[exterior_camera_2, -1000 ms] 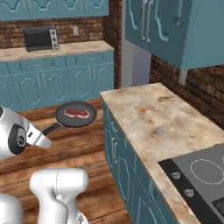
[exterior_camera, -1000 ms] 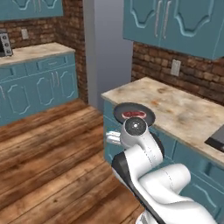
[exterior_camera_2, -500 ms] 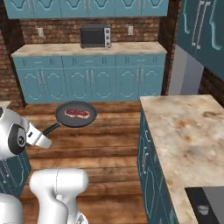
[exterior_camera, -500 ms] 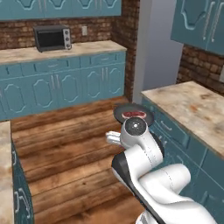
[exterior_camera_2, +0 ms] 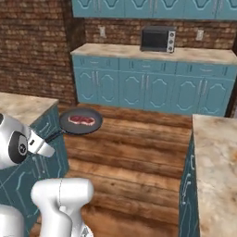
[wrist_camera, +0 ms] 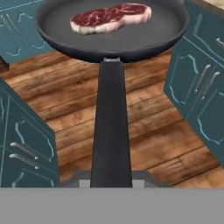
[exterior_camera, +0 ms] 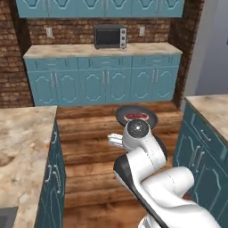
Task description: Pick up the pan with the steak in it and place it on the dining table. Then place the steak on the plate.
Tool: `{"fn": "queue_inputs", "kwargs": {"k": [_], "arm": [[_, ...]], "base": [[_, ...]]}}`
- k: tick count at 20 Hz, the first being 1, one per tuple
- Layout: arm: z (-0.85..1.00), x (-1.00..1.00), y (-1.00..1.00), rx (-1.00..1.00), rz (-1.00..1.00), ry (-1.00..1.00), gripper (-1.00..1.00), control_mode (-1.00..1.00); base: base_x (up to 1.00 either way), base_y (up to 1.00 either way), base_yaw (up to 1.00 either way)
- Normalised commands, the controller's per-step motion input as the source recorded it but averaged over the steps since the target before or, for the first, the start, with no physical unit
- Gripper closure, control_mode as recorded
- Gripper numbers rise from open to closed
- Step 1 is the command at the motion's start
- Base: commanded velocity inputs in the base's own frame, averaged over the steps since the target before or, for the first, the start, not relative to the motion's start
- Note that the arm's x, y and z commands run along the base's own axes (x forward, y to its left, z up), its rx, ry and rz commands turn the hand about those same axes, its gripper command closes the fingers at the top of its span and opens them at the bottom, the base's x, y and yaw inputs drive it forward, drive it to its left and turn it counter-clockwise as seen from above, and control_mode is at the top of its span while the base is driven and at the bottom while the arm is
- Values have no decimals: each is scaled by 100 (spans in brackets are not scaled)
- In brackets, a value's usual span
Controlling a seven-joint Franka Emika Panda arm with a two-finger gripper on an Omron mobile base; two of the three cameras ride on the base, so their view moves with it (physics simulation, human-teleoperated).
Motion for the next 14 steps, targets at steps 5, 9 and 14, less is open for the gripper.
{"fn": "queue_inputs", "kwargs": {"k": [5, 9, 14], "arm": [[0, 0, 0, 0, 0, 0, 100, 100], [0, 0, 0, 0, 0, 0, 100, 100], [0, 0, 0, 0, 0, 0, 100, 100]], "base": [[-4, 0, 50], [-7, 0, 50], [-8, 0, 50]]}}
